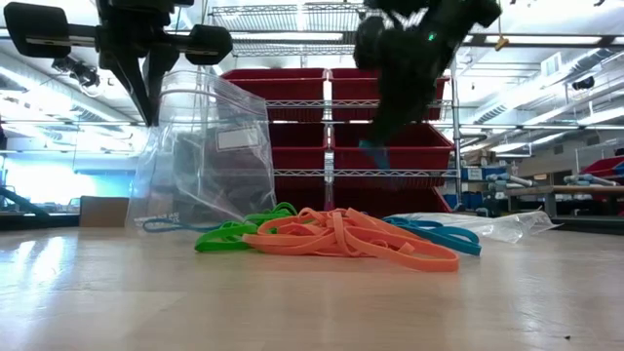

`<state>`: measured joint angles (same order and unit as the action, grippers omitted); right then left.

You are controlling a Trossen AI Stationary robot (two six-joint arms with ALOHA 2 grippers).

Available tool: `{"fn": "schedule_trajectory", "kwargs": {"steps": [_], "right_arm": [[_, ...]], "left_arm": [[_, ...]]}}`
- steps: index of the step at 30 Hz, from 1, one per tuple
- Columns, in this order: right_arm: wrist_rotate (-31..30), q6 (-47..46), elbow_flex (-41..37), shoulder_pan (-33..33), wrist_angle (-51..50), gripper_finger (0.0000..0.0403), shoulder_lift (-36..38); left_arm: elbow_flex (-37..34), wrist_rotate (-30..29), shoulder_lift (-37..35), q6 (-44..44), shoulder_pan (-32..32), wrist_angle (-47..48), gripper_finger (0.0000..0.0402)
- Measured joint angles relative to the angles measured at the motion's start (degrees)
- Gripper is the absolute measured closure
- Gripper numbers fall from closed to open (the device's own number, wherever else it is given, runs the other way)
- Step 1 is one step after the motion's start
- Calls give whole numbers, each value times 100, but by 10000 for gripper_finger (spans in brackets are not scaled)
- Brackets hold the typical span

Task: Sort rubber bands
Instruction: Put the blue rubber band into the top left transparent zip bag

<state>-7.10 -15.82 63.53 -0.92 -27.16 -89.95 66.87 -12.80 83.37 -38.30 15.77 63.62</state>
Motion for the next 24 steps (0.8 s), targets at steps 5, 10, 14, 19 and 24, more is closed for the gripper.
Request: {"fn": "schedule_trajectory", "kwargs": {"steps": [5,10,14,19,24], "right_arm": [[217,311,0,-233,1600,403,66],[585,536,15,-234,3706,403,8],[711,513,20,-143,4530,403,-137],[857,261,11,-61,5428,403,-636],[950,189,110,-58,6050,403,-1175]], "left_arm": [[0,1,0,-5,0,-5,401],[2,2,0,-26,0,-111,401],[2,2,0,-31,0,-120,401],[4,2,0,-46,0,-431,401],[109,5,-2,-73,4,-447,401]]}}
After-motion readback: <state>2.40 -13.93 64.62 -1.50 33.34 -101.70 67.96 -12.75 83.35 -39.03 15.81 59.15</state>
